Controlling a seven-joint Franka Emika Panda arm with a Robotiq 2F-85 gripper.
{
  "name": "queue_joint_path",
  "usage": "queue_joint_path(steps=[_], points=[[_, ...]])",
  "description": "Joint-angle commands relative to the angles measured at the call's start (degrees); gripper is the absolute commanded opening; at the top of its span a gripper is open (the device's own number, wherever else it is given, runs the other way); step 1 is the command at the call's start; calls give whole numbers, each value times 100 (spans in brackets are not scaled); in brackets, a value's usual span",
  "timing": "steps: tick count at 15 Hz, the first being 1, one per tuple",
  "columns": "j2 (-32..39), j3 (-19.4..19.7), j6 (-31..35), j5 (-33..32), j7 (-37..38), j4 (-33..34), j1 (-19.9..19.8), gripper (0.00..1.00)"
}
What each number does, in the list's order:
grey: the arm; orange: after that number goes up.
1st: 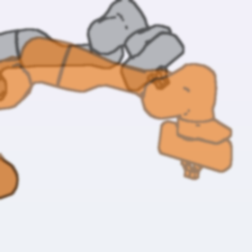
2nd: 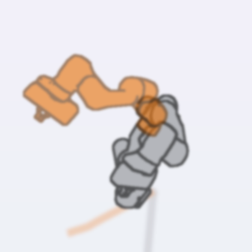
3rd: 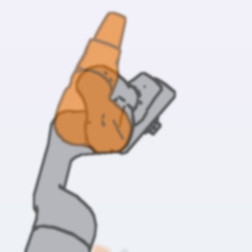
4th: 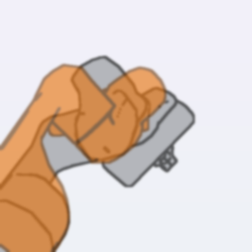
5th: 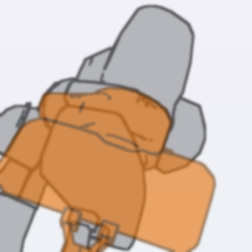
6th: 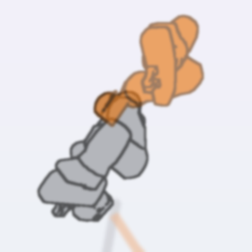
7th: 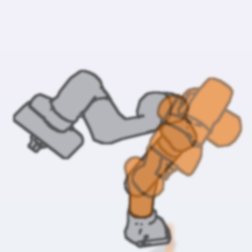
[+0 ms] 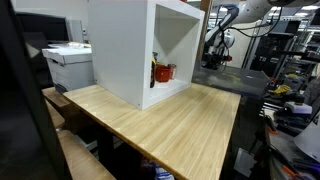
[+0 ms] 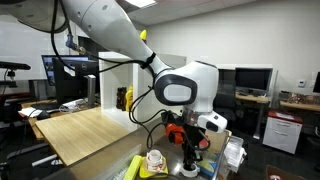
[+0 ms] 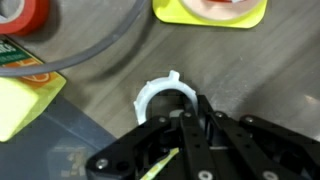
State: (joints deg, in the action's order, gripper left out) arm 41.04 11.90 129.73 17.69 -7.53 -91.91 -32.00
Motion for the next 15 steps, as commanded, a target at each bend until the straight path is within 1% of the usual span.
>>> queue_joint_path(steps=[1,5,8,9,10,15], points=[[-13,-129,-48,-66,-293,9,-81,6],[-30,-167,16,-145,-626,-21,-79,6],[61,-164,-123,-214,-703,122,-88,6],[7,-106,-17,-175,-473,39,-53,6],[7,-106,-18,-181,-476,40,-53,10],[7,-106,-18,-181,-475,41,-53,10]])
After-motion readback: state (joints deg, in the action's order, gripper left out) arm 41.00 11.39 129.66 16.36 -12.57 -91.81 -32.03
